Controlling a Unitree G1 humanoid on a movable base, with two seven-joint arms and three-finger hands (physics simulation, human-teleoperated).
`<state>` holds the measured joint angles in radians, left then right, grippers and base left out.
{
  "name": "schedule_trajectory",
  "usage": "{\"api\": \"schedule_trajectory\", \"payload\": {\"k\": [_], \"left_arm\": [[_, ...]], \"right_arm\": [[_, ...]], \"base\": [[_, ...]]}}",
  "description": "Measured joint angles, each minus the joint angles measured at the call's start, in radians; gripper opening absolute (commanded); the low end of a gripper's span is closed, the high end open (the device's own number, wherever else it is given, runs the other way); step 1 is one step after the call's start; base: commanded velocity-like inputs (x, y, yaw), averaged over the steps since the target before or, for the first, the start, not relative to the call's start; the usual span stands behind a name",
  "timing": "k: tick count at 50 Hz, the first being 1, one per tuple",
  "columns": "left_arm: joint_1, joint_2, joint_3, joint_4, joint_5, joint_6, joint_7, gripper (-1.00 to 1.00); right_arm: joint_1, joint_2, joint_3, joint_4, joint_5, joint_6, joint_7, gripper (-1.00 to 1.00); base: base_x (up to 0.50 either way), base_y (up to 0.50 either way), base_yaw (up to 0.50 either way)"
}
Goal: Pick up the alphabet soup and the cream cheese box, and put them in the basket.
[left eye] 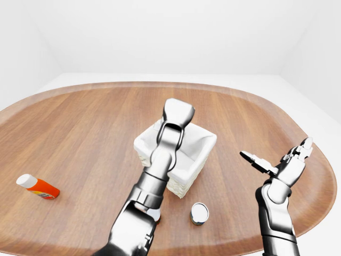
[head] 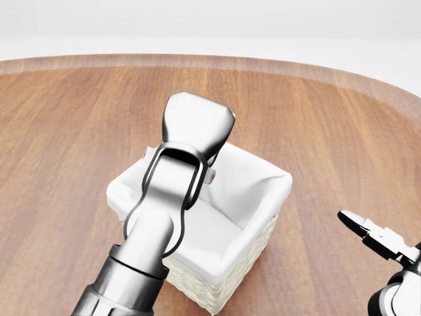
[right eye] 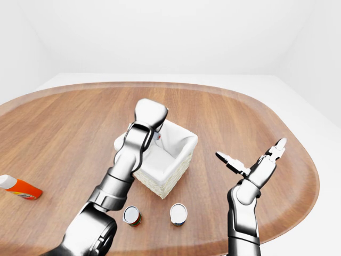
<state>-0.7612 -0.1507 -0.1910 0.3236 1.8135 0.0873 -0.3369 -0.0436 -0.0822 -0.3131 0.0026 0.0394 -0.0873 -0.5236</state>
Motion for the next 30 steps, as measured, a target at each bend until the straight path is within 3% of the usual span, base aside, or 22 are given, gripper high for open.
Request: {"api": "schedule_trajectory", "payload": {"k": [29,30], "left_arm": [[-0.027,-0.008,-0.010,0.147,-0.043,0.000,0.077,-1.00],[-0.028,-0.008,-0.010,0.150,-0.044,0.000,0.078,-0.80]], "right_arm": [[0.002,0.001,0.002,-0.003,-0.004,0.000,0.000,1.00],[0.002,0.001,0.002,-0.003,-0.005,0.000,0.000,1.00]], "base": [[0.00,0.00,0.00],[0.00,0.00,0.00]]}}
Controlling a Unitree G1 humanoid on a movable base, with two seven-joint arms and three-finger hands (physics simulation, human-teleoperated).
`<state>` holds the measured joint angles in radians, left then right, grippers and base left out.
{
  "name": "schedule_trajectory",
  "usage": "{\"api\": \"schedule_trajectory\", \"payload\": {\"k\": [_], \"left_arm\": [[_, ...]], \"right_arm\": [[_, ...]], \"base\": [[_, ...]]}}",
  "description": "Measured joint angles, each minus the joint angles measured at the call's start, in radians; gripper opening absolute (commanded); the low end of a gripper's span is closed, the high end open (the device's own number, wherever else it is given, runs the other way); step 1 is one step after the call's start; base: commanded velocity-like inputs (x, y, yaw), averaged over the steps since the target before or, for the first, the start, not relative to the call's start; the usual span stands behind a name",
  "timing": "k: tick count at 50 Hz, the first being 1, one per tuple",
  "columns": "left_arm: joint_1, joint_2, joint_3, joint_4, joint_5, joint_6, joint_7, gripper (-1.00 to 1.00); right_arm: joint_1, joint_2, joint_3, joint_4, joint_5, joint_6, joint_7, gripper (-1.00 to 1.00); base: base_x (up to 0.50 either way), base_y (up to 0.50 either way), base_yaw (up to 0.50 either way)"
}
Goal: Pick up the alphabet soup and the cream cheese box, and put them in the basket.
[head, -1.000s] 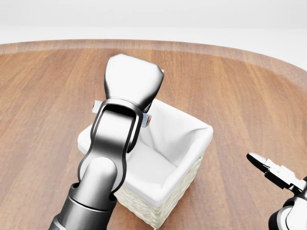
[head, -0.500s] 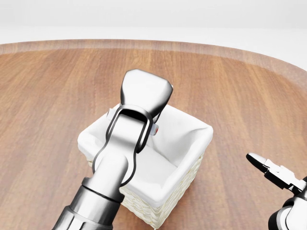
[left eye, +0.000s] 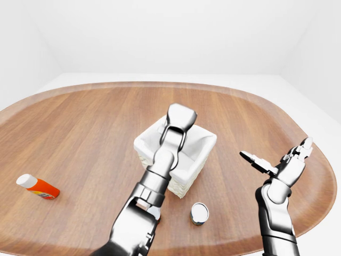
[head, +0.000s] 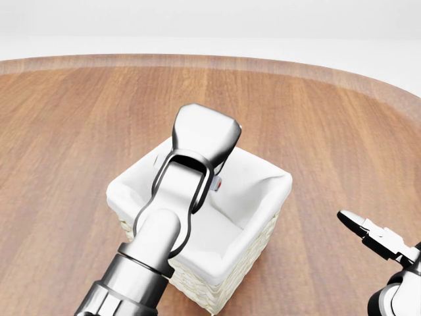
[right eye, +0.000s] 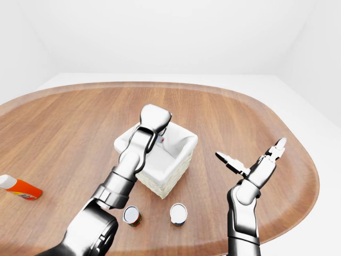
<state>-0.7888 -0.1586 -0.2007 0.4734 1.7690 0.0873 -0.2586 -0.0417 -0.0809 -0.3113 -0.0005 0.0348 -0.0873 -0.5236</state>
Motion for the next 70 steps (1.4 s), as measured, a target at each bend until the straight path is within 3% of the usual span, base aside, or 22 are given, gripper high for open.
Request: {"api": "schedule_trajectory", "payload": {"k": [1,2,3,32,43,53,70], "left_arm": [[-0.001,0.000,0.000,0.002,-0.003,0.000,0.002,0.47],[-0.001,0.001,0.001,0.002,-0.005,0.000,0.003,0.81],[-0.002,0.001,0.001,0.002,-0.007,0.000,0.004,1.00],[0.005,0.004,0.007,-0.164,-0.002,0.000,-0.055,1.00],[0.018,0.009,0.027,-0.295,-0.009,0.000,-0.027,1.00],[0.056,0.032,0.051,-0.474,-0.054,0.000,-0.038,1.00],[0.104,0.097,0.106,-0.731,-0.139,0.000,-0.120,1.00]], "right_arm": [[0.000,0.000,0.000,0.000,0.000,0.000,0.000,1.00],[0.000,0.000,0.000,0.000,0.000,0.000,0.000,1.00],[0.000,0.000,0.000,0.000,-0.001,0.000,0.000,1.00],[-0.004,-0.002,0.002,0.013,-0.005,0.000,0.000,1.00],[-0.002,-0.001,0.002,0.009,-0.006,0.000,0.000,1.00],[-0.001,-0.001,0.002,0.008,-0.007,0.000,0.000,1.00],[0.001,0.001,0.000,0.001,-0.008,0.000,0.000,1.00]], "base": [[0.00,0.00,0.00],[0.00,0.00,0.00],[0.00,0.00,0.00],[0.00,0.00,0.00],[0.00,0.00,0.00],[0.00,0.00,0.00],[0.00,0.00,0.00]]}}
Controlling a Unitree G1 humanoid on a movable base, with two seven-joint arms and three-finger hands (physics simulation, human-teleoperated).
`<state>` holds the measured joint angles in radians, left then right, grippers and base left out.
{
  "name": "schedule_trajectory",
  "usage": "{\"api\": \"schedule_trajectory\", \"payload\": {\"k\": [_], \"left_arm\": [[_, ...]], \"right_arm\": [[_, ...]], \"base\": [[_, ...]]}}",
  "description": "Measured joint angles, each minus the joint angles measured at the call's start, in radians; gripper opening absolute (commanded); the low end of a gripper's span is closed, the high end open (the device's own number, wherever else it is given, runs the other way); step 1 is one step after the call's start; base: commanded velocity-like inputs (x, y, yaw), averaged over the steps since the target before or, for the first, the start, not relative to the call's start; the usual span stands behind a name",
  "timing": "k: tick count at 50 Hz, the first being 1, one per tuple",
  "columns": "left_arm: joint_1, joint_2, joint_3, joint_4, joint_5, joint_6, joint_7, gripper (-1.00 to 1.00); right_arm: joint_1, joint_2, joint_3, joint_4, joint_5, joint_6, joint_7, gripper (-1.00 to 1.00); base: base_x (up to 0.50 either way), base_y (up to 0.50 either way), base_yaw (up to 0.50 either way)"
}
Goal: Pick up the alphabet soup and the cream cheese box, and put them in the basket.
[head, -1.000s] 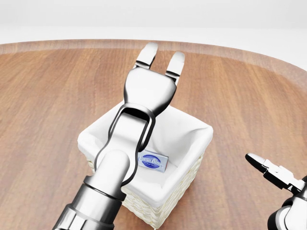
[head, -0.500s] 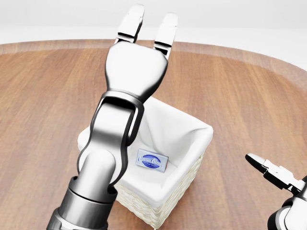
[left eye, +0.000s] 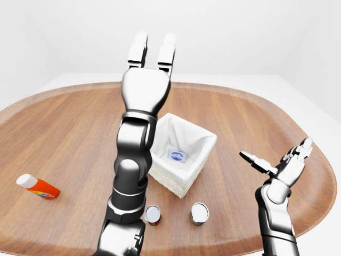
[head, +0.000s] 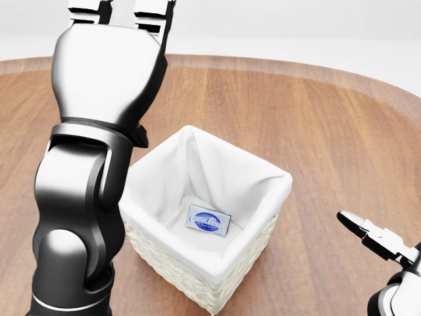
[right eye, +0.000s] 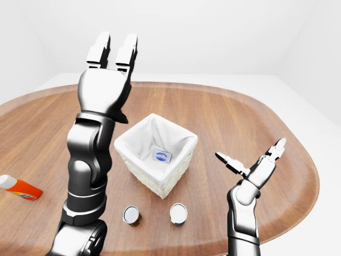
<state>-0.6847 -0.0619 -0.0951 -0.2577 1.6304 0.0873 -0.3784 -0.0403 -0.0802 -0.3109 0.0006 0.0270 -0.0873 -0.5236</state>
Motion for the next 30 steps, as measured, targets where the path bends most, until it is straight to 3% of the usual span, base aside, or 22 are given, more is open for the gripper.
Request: {"api": "schedule_trajectory", "payload": {"k": [16,30], "left_arm": [[0.014,0.101,0.085,-0.200,-0.084,0.000,-0.132,1.00],[0.016,0.232,0.195,-0.369,-0.202,0.000,-0.259,1.00]], "right_arm": [[-0.003,-0.001,0.000,0.005,-0.002,0.000,0.000,1.00],[-0.003,-0.002,0.001,0.006,-0.008,0.000,0.000,1.00]], "base": [[0.00,0.00,0.00],[0.00,0.00,0.00]]}}
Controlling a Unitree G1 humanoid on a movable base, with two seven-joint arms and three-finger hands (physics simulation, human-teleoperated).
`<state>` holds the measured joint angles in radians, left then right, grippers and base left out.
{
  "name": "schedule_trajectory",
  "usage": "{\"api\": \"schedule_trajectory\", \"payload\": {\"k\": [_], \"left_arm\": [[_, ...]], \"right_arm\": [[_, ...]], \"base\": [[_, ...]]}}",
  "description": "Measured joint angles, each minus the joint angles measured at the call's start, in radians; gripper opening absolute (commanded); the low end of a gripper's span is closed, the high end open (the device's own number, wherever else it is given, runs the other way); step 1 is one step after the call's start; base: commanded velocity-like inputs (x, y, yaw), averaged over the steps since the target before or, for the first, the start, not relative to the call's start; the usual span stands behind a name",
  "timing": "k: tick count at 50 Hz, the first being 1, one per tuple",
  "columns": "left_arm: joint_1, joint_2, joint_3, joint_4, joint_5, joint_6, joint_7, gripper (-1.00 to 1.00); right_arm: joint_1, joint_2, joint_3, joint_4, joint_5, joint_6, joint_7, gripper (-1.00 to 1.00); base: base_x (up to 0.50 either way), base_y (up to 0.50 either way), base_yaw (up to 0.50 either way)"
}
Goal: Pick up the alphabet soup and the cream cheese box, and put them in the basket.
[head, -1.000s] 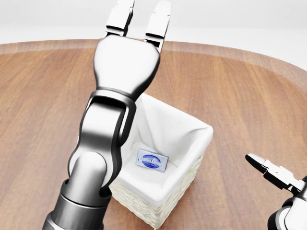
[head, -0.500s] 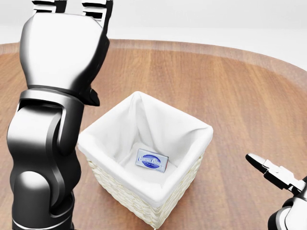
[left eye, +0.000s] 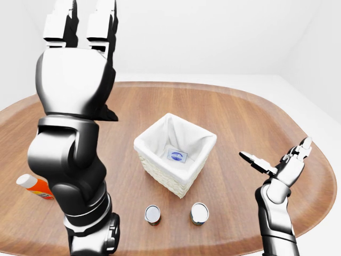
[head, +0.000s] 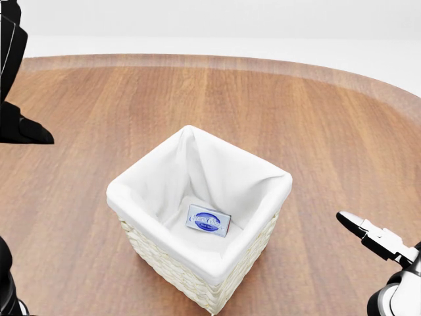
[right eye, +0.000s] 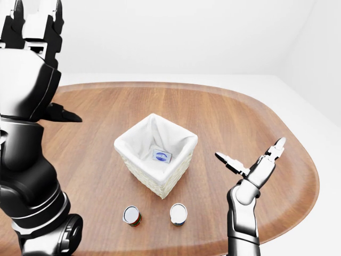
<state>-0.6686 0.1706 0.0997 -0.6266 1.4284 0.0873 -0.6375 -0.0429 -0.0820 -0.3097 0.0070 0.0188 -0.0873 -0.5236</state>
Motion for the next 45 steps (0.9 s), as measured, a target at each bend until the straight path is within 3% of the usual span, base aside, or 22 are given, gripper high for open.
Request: {"api": "schedule_trajectory", "payload": {"k": [7,31,45], "left_arm": [[0.016,0.079,0.060,-0.064,-0.059,0.000,-0.033,1.00],[0.131,0.321,0.264,-0.210,-0.333,0.000,-0.043,1.00],[0.201,0.394,0.344,-0.234,-0.435,0.000,-0.013,1.00]], "right_arm": [[0.001,0.000,0.000,0.000,-0.003,0.000,0.000,1.00],[-0.001,0.000,0.001,0.005,-0.006,0.000,0.000,1.00],[0.001,0.001,0.002,0.001,-0.009,0.000,0.000,1.00]], "base": [[0.00,0.00,0.00],[0.00,0.00,0.00],[0.00,0.00,0.00]]}}
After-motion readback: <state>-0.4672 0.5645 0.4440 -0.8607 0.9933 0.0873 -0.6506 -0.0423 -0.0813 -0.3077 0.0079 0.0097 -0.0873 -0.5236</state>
